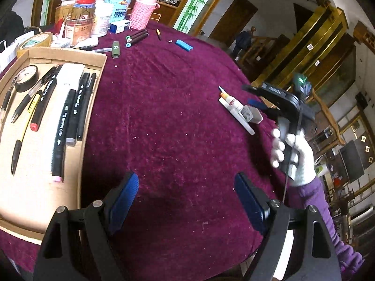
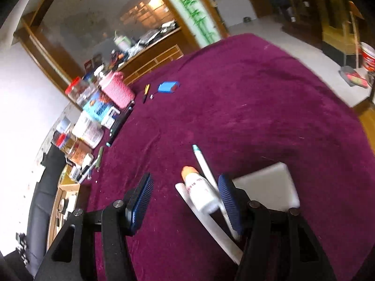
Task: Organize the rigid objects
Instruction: 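Grasp the white orange-capped bottle with the left tool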
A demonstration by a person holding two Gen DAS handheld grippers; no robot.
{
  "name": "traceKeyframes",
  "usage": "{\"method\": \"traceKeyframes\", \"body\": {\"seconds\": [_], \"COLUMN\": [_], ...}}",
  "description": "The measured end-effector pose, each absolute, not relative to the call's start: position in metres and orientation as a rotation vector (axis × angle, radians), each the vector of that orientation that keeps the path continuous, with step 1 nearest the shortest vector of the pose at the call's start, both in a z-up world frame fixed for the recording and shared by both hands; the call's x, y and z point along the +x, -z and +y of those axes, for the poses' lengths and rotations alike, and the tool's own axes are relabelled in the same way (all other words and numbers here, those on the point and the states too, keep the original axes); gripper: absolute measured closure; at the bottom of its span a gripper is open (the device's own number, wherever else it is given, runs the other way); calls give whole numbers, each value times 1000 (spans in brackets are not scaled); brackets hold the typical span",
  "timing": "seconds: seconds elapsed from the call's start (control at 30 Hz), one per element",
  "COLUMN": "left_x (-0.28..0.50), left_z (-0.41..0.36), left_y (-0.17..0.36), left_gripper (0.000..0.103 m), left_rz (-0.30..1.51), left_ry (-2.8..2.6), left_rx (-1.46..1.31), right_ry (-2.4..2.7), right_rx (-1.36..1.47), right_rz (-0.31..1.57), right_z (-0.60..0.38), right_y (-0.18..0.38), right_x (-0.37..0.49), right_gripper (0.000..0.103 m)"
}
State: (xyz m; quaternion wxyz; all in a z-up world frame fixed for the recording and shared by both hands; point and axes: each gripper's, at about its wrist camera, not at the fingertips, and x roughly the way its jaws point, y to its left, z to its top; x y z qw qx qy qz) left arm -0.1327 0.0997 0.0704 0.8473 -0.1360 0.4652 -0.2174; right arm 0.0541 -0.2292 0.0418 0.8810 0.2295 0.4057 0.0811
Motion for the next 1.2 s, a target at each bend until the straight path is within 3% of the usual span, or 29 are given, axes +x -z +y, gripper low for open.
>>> {"method": "traceKeyframes", "body": {"seconds": [0.17, 0.47, 0.6, 0.67, 1.07, 1.2], "left_x": [-130, -104, -86, -74, 61, 80], "left_z": [95, 88, 77, 67, -34, -81], "left_y": [-69, -52, -51, -52, -46, -41], "left_gripper": [20, 20, 20, 20, 21, 21], "left_rz": [976, 1022, 1032, 1034, 1024, 924], "left_ry": [448, 449, 456, 464, 580, 648], "left_rx": [-271, -316, -296, -268, -53, 271], "right_ry": [-185, -723, -642, -546, -301, -278], "right_rx": [418, 545, 551, 572, 871, 895], "right_rz": [880, 879, 786, 754, 684, 695], "right_z": [-218, -187, -203, -218, -298, -307], "right_y": [-24, -29, -43, -45, -32, -30], "right_x": [68, 47, 34, 31, 30, 31], "right_gripper": [41, 38, 27, 27, 20, 20]}}
